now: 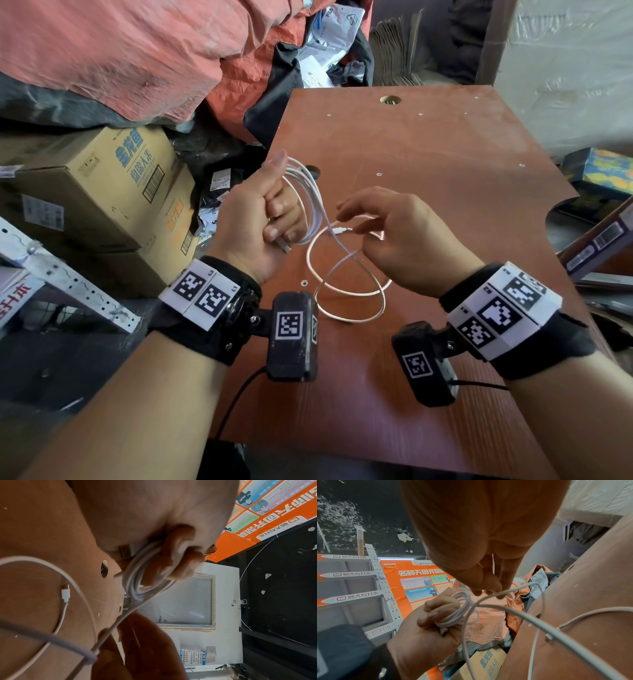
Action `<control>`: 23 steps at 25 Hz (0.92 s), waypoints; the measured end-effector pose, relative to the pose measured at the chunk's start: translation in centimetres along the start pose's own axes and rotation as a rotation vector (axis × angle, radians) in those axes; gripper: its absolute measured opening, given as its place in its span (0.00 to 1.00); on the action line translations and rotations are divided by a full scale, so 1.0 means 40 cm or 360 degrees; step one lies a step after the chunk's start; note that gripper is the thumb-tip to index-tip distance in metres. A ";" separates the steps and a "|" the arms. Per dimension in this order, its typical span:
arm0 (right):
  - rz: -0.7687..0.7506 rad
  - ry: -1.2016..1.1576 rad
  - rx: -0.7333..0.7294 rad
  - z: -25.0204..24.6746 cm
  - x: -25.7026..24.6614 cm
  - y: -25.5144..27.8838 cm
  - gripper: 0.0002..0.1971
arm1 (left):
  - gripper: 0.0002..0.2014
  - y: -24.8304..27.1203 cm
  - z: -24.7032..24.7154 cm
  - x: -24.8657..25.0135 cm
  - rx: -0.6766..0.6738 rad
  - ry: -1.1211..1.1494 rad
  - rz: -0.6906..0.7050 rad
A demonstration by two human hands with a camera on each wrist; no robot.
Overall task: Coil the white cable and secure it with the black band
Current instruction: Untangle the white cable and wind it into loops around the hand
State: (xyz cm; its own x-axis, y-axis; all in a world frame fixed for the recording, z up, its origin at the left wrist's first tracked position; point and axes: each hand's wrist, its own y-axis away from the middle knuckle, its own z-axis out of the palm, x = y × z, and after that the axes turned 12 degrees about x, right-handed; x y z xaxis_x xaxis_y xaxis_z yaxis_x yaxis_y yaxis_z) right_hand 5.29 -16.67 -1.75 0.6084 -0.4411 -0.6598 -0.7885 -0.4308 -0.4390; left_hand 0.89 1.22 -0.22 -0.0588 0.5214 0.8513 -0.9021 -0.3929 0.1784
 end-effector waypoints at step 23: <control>0.0116 0.0149 -0.0133 0.032 -0.037 0.025 0.09 | 0.30 -0.008 -0.022 0.005 0.0034 0.0239 -0.0133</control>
State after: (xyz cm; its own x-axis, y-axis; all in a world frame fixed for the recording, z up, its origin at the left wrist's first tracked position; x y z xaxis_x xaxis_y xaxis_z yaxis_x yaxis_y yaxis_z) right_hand 3.48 -15.43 -2.00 0.5585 -0.5436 -0.6265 -0.8231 -0.4570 -0.3371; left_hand 0.81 2.11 -0.55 -0.0485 0.6599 0.7498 -0.8974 -0.3584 0.2573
